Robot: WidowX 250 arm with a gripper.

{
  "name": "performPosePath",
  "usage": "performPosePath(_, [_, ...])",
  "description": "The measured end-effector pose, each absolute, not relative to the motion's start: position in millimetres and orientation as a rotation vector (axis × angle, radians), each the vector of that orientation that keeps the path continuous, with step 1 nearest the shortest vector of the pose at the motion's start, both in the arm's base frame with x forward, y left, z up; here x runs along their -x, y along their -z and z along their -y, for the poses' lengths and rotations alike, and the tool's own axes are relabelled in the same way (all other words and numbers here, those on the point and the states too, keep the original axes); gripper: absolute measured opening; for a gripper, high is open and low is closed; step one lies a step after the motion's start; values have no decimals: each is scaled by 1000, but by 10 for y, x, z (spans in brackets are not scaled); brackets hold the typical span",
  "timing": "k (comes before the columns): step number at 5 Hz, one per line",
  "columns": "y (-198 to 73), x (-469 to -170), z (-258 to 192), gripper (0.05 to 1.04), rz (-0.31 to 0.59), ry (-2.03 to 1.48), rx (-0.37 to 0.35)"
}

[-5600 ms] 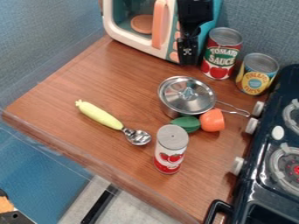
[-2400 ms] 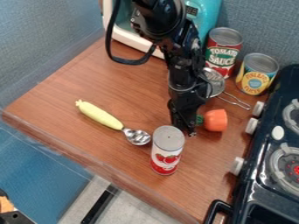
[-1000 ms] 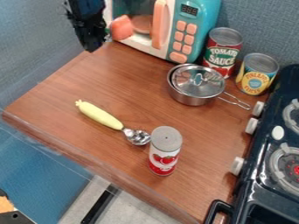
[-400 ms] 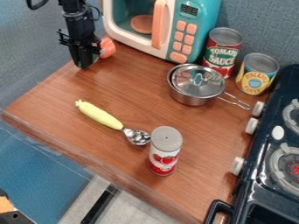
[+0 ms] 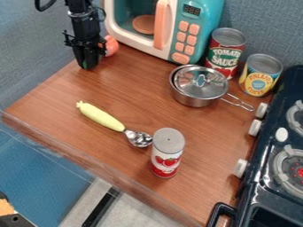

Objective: Moved the carrot to the upper left of the table

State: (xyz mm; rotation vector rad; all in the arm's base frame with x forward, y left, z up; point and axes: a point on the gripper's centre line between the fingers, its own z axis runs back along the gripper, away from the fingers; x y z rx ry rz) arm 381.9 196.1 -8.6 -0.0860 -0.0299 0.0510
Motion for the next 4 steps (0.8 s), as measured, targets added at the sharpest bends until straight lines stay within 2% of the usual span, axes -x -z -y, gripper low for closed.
performPosePath(1, [89, -3777, -1883, 727, 41, -52, 82])
performPosePath(2, [43, -3737, -1802, 980, 41, -7, 78])
performPosePath(3, [-144, -3742, -1713, 1003, 80, 28, 71])
performPosePath(4, [-614, -3754, -1607, 1001, 191, 77, 73])
